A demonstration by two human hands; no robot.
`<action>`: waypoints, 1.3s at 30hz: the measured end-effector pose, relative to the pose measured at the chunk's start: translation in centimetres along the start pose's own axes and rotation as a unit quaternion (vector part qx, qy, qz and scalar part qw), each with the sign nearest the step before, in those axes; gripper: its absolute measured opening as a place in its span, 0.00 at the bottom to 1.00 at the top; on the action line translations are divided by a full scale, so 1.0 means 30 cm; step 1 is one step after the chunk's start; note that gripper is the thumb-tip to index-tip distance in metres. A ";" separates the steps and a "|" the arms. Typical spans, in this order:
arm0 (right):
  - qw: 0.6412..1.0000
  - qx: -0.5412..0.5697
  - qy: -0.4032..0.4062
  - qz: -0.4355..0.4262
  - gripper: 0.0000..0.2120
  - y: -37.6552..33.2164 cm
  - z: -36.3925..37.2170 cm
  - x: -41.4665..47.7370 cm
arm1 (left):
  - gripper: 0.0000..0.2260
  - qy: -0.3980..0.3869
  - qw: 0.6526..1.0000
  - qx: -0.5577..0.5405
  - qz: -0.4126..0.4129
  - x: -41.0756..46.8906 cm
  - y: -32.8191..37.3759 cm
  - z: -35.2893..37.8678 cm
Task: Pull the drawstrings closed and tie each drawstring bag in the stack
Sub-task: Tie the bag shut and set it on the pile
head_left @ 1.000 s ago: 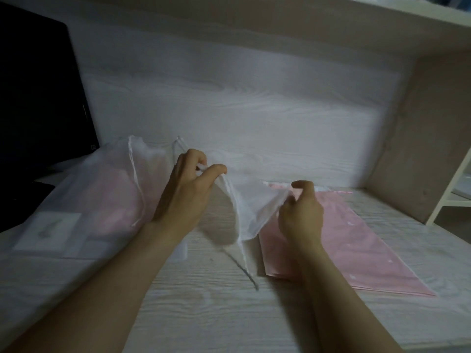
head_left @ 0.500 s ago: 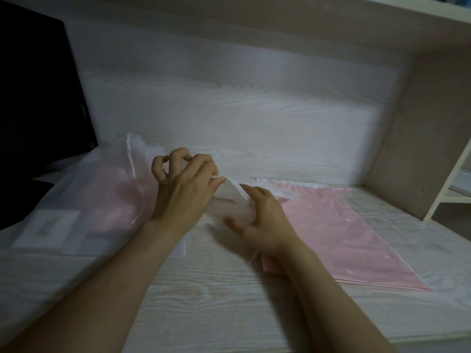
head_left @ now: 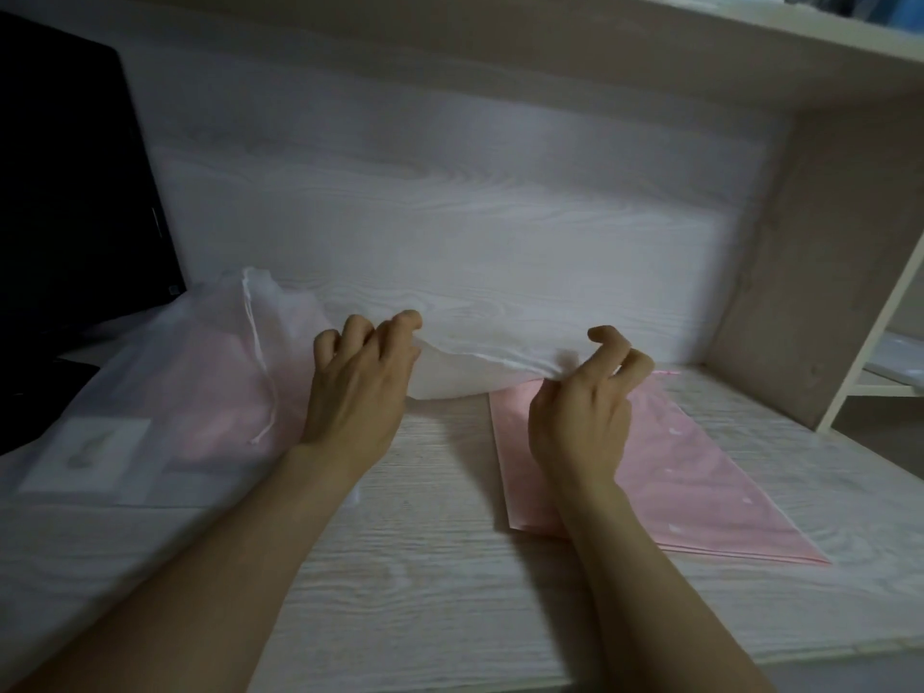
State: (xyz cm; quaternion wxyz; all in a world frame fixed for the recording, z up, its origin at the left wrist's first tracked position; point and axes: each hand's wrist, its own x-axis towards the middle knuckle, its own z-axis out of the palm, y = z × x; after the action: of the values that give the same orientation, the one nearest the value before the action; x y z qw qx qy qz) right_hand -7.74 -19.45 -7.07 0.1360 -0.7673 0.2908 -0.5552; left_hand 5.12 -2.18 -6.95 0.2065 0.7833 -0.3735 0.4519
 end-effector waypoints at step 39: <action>0.541 0.652 -0.130 0.516 0.15 0.000 -0.040 0.061 | 0.15 -0.108 0.874 -0.199 -0.430 0.052 -0.037 -0.047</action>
State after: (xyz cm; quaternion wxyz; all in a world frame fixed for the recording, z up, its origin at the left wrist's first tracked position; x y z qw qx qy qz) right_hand -8.46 -20.41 -5.25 0.8977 -0.2485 0.1734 -0.3199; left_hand 5.68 -1.16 -4.87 0.4906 0.8528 -0.1017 0.1473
